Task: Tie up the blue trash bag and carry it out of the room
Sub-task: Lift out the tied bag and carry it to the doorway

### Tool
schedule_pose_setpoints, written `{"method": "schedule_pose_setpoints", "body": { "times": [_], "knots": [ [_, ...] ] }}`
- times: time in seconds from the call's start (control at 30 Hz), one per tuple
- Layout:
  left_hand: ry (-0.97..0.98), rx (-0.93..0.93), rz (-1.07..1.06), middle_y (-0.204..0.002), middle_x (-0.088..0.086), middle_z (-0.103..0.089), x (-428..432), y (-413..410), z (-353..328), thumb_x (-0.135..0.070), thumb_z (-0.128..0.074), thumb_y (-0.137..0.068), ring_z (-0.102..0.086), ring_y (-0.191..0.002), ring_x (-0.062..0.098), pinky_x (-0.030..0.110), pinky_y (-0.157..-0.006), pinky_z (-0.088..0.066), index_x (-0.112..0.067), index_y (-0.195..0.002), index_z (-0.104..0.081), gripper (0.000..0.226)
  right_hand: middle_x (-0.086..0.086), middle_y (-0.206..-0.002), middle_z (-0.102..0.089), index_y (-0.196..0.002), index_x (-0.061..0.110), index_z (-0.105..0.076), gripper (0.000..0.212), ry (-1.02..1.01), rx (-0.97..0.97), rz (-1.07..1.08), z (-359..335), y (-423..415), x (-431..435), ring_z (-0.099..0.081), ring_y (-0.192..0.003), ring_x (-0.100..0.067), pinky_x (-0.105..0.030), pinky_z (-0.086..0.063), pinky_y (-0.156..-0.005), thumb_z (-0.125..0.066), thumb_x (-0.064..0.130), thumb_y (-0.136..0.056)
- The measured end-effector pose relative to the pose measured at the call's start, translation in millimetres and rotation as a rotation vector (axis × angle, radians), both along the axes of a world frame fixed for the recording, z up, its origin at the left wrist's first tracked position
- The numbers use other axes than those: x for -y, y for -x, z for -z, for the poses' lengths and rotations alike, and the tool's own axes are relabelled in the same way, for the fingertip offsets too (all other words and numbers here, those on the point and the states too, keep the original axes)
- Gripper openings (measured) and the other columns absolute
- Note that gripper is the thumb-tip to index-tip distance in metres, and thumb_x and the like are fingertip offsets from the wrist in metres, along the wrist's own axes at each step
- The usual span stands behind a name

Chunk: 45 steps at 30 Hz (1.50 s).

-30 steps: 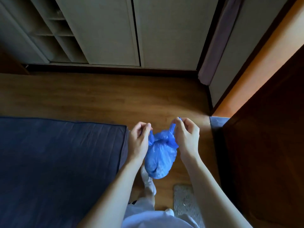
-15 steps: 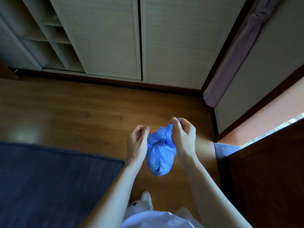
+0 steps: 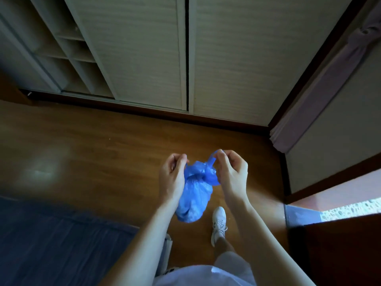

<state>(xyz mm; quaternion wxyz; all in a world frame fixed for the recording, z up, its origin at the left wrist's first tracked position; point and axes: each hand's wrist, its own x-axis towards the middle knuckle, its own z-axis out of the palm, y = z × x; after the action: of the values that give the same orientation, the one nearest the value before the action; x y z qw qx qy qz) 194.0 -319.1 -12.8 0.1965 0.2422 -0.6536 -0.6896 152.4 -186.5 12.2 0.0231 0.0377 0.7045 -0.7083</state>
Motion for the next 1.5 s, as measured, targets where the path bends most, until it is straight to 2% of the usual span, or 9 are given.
{"method": "schedule_pose_setpoints", "body": {
  "times": [0.13, 0.27, 0.57, 0.77, 0.9, 0.97, 1.1, 1.33, 1.5],
  "knots": [
    [-0.008, 0.035, -0.108, -0.050, -0.013, -0.049, 12.3, 59.8, 6.9, -0.024, -0.060, -0.091, -0.042, -0.054, 0.006, 0.033, -0.057, -0.033, -0.023, -0.064, -0.060, 0.028, -0.014, -0.059, -0.044, -0.075, 0.001, -0.064, 0.030, -0.003, -0.005, -0.081, 3.3, 64.8, 14.4, -0.034, -0.054, -0.022, -0.032, -0.026, -0.050, -0.059, 0.024, -0.093],
    [-0.016, 0.075, -0.224, -0.063, -0.005, -0.055, 26.0, 123.1, 11.2, -0.040, -0.061, -0.082, -0.053, -0.067, 0.019, 0.041, -0.064, -0.042, -0.030, -0.064, -0.063, 0.022, -0.007, -0.055, -0.044, -0.075, 0.002, -0.065, 0.029, -0.020, -0.001, -0.180, -0.9, 141.9, 28.8, -0.037, -0.053, -0.021, -0.032, -0.030, -0.051, -0.059, 0.023, -0.094],
    [-0.106, 0.129, -0.458, -0.052, -0.008, -0.045, 58.9, 203.0, 0.5, -0.012, -0.059, -0.091, -0.042, -0.046, 0.002, 0.021, -0.053, -0.041, -0.021, -0.060, -0.052, 0.032, -0.009, -0.060, -0.046, -0.075, -0.007, -0.056, 0.030, -0.077, -0.014, -0.404, -5.7, 255.8, 83.9, -0.038, -0.054, -0.012, -0.029, -0.033, -0.052, -0.058, 0.017, -0.094],
    [-0.158, 0.143, -0.601, -0.048, -0.006, -0.036, 101.0, 192.9, -3.5, -0.005, -0.056, -0.091, -0.034, -0.045, 0.005, 0.026, -0.053, -0.034, -0.026, -0.048, -0.047, 0.048, -0.013, -0.059, -0.042, -0.076, -0.012, -0.053, 0.033, -0.073, -0.052, -0.612, 1.4, 270.5, 142.4, -0.034, -0.053, -0.014, -0.027, -0.030, -0.049, -0.057, 0.017, -0.092],
    [-0.130, 0.154, -0.721, -0.050, -0.008, -0.050, 129.5, 179.8, -4.0, -0.006, -0.056, -0.089, -0.044, -0.048, 0.003, 0.021, -0.051, -0.039, -0.002, -0.063, -0.050, 0.027, -0.011, -0.059, -0.048, -0.077, -0.003, -0.061, 0.029, -0.091, -0.022, -0.719, 15.8, 264.6, 189.0, -0.041, -0.055, -0.011, -0.028, -0.036, -0.054, -0.058, 0.022, -0.092],
    [-0.126, 0.160, -0.760, -0.058, 0.002, -0.048, 145.8, 168.8, 0.2, -0.015, -0.058, -0.082, -0.041, -0.056, 0.010, 0.027, -0.053, -0.037, 0.006, -0.070, -0.049, 0.026, 0.006, -0.056, -0.056, -0.078, 0.008, -0.069, 0.023, -0.125, 0.023, -0.763, 25.7, 258.8, 211.5, -0.047, -0.053, -0.005, -0.027, -0.040, -0.057, -0.059, 0.024, -0.092],
    [-0.096, 0.188, -0.816, -0.051, -0.009, -0.045, 192.8, 147.0, 11.7, -0.012, -0.057, -0.089, -0.041, -0.052, 0.007, 0.019, -0.048, -0.037, -0.002, -0.068, -0.052, 0.024, 0.015, -0.047, -0.053, -0.078, 0.012, -0.071, 0.023, -0.186, 0.101, -0.849, 39.4, 245.6, 267.4, -0.043, -0.045, -0.002, -0.024, -0.037, -0.051, -0.061, 0.025, -0.094],
    [-0.088, 0.192, -0.912, -0.058, 0.004, -0.046, 315.2, 108.4, 20.5, -0.016, -0.057, -0.094, -0.043, -0.057, 0.015, 0.026, -0.052, -0.038, 0.013, -0.080, -0.055, 0.032, 0.012, -0.045, -0.047, -0.075, 0.008, -0.068, 0.027, -0.226, 0.047, -0.955, 38.8, 221.2, 401.6, -0.042, -0.044, -0.005, -0.026, -0.037, -0.048, -0.061, 0.025, -0.094],
    [-0.073, 0.262, -0.921, -0.055, -0.002, -0.048, 409.4, 77.6, 19.9, -0.015, -0.055, -0.095, -0.046, -0.056, 0.015, 0.031, -0.056, -0.039, 0.000, -0.074, -0.062, 0.027, 0.017, -0.049, -0.057, -0.076, 0.013, -0.071, 0.024, -0.237, -0.007, -0.946, 29.2, 206.1, 495.7, -0.051, -0.050, -0.002, -0.028, -0.043, -0.057, -0.061, 0.025, -0.094]
  ]
}}
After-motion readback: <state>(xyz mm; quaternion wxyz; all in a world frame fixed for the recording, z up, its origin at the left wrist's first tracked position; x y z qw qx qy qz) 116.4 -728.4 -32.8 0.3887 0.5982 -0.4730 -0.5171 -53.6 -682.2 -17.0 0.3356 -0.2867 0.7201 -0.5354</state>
